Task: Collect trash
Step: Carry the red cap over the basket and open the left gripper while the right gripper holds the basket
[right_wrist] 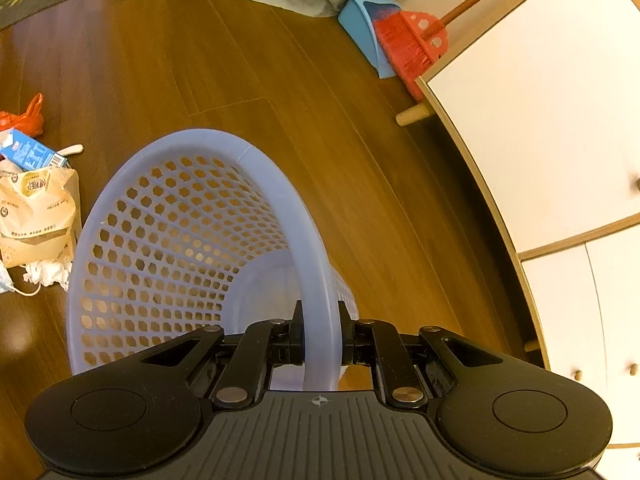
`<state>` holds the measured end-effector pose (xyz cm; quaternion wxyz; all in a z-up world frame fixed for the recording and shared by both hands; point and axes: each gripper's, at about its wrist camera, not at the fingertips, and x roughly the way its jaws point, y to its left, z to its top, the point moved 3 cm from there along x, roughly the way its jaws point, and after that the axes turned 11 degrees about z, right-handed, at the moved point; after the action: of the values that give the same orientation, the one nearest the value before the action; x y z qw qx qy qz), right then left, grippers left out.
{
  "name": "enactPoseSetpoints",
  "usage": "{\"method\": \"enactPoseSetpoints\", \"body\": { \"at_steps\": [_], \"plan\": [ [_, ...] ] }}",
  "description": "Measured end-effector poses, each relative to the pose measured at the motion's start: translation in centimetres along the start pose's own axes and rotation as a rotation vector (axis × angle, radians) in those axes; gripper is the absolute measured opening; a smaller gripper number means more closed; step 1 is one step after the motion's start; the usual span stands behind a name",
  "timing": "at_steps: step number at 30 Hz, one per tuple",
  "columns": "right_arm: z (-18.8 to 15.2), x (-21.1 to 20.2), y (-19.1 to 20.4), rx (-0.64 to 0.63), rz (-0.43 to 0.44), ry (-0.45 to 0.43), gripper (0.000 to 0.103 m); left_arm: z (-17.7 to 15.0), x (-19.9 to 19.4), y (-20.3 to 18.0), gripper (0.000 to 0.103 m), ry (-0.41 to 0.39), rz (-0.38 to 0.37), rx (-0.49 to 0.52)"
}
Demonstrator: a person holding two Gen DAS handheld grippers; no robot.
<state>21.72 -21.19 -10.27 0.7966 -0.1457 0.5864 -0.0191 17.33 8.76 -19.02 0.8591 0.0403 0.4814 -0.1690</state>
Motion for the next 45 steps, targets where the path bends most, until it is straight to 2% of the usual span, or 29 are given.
{"method": "enactPoseSetpoints", "body": {
  "at_steps": [6,12,19,29,31,32,37,45],
  "plan": [
    [0.0,-0.1,0.4,-0.017,0.001,-0.003,0.009,6.1,-2.8,-4.0,0.028,-0.095,-0.123,0.042],
    [-0.1,0.0,0.0,-0.007,0.007,-0.003,0.009,9.4,-2.9,-7.6,0.028,-0.124,-0.204,0.105],
    [-0.2,-0.1,0.0,-0.011,0.012,-0.005,0.009,11.0,-1.7,-10.7,0.028,-0.129,-0.242,0.171],
    [-0.4,-0.1,-0.3,0.004,0.017,-0.004,0.009,11.9,-0.6,-13.0,0.028,-0.128,-0.268,0.215],
    [-0.3,0.0,-0.3,0.007,0.017,-0.002,0.009,12.1,0.0,-13.7,0.049,-0.117,-0.277,0.215],
    [-0.3,0.0,-0.4,0.011,0.018,-0.001,0.009,12.2,0.2,-13.9,0.066,-0.112,-0.279,0.208],
    [0.1,0.1,-0.6,0.022,0.024,-0.001,0.009,12.3,0.3,-14.1,0.066,-0.123,-0.272,0.227],
    [-0.1,0.2,-0.6,0.023,0.022,0.002,0.009,11.6,-0.3,-11.6,0.066,-0.116,-0.216,0.243]
  ]
}}
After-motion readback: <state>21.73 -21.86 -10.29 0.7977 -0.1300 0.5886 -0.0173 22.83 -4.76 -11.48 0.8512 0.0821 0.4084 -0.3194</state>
